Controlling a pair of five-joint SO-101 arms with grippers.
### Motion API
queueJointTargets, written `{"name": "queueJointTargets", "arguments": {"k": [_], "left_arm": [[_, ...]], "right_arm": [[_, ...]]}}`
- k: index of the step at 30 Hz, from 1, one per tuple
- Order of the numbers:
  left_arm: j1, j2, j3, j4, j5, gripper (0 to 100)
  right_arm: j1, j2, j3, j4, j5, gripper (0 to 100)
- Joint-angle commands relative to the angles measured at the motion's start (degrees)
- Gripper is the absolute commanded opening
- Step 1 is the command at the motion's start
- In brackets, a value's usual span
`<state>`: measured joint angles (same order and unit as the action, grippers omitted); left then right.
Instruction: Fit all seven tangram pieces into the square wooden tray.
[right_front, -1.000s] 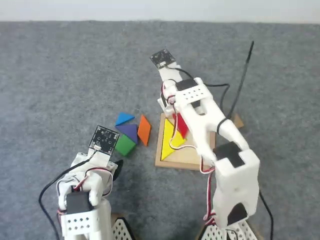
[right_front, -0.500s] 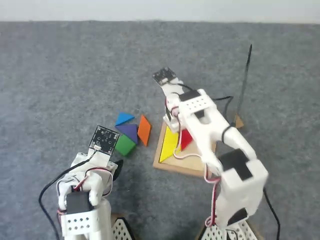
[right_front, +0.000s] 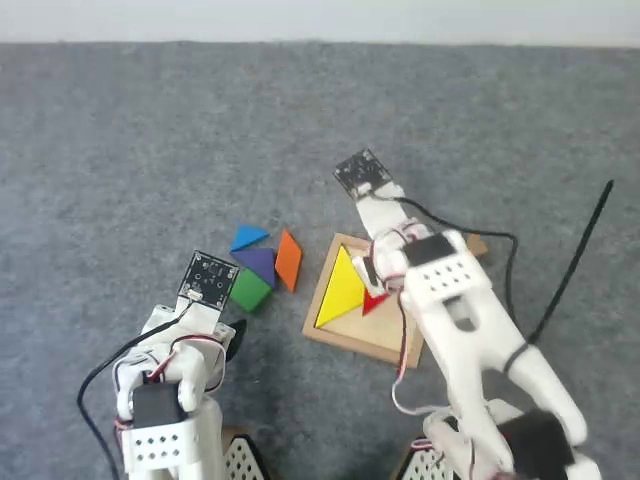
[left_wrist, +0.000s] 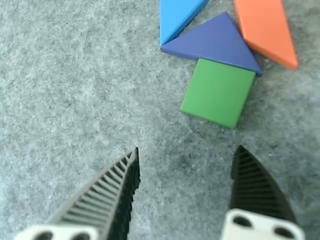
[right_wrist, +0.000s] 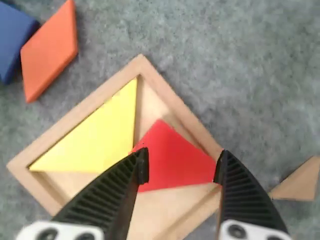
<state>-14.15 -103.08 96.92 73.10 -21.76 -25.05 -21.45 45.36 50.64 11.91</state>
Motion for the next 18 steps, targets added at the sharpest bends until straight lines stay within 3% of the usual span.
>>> {"name": "queueJointTargets", "arguments": {"k": [1,6,13,18], "left_arm": [[0.2,-1.1,-0.5,0.2,0.4,28],[0.2,-1.1,-0.5,0.2,0.4,28],[0.2,-1.1,-0.5,0.2,0.4,28],[0.2,-1.1,-0.5,0.2,0.4,28]], "right_arm": [[0.3,-5.1,2.5,-2.2,0.0,22.0],[-1.2,-2.5,2.5,-2.2,-7.3,22.0],[-11.3,0.9,2.5,-6.1,-5.4,22.0],[-12.7,6.3,0.6,-4.4,-3.3,21.9]]}}
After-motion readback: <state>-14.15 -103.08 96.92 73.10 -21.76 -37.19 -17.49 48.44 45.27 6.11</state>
